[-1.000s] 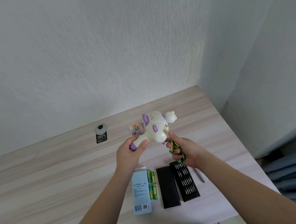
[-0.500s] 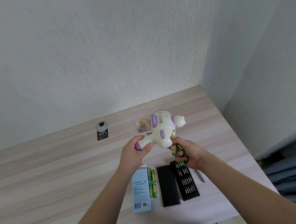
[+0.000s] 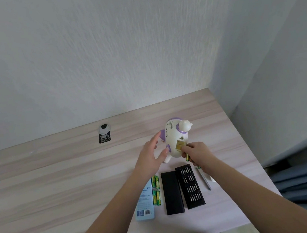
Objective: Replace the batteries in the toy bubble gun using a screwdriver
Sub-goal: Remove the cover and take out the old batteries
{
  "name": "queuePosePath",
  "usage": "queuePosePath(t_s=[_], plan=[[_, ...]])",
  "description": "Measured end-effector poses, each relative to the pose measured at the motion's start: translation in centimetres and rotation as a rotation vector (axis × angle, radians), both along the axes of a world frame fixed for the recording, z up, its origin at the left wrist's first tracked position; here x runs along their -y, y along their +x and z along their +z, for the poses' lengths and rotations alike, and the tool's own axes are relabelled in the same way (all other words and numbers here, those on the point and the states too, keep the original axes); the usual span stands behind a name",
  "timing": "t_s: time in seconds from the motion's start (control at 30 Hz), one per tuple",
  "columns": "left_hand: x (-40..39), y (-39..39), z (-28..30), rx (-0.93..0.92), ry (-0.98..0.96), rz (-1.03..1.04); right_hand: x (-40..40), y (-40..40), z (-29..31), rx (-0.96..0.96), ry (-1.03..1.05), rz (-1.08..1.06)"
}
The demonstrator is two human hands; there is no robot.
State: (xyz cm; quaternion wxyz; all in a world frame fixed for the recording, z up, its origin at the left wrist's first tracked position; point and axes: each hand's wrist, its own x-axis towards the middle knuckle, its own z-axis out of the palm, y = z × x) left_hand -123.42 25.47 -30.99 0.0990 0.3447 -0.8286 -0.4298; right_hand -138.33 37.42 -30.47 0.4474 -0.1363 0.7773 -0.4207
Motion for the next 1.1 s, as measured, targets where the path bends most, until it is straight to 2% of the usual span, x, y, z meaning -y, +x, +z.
queuePosePath(t_s=[0.13, 0.3, 0.43, 0.83, 1.1], plan=[[0.0, -1.3, -0.9, 0.051, 0.076, -0.051, 0.8, 0.3, -0.7, -0.14, 0.08, 0.049], [0.6, -1.5, -2.2, 0.008, 0.183, -0.068, 2.2, 0.8, -1.6, -0.279, 0.152, 0.142], [1.1, -1.4, -3.0, 0.023, 0.182, -0.052, 3.1, 1.0, -1.8, -0.355, 0.197, 0.203], [2.6, -0.8, -3.5, 0.073, 0.197, -0.018, 4.6, -0.2, -2.8, -0.343, 0.213, 0.319], [2.8, -0.8, -3.3, 0.07, 0.139, -0.036, 3.5, 0.1, -2.3, -0.313, 0.194, 0.265]])
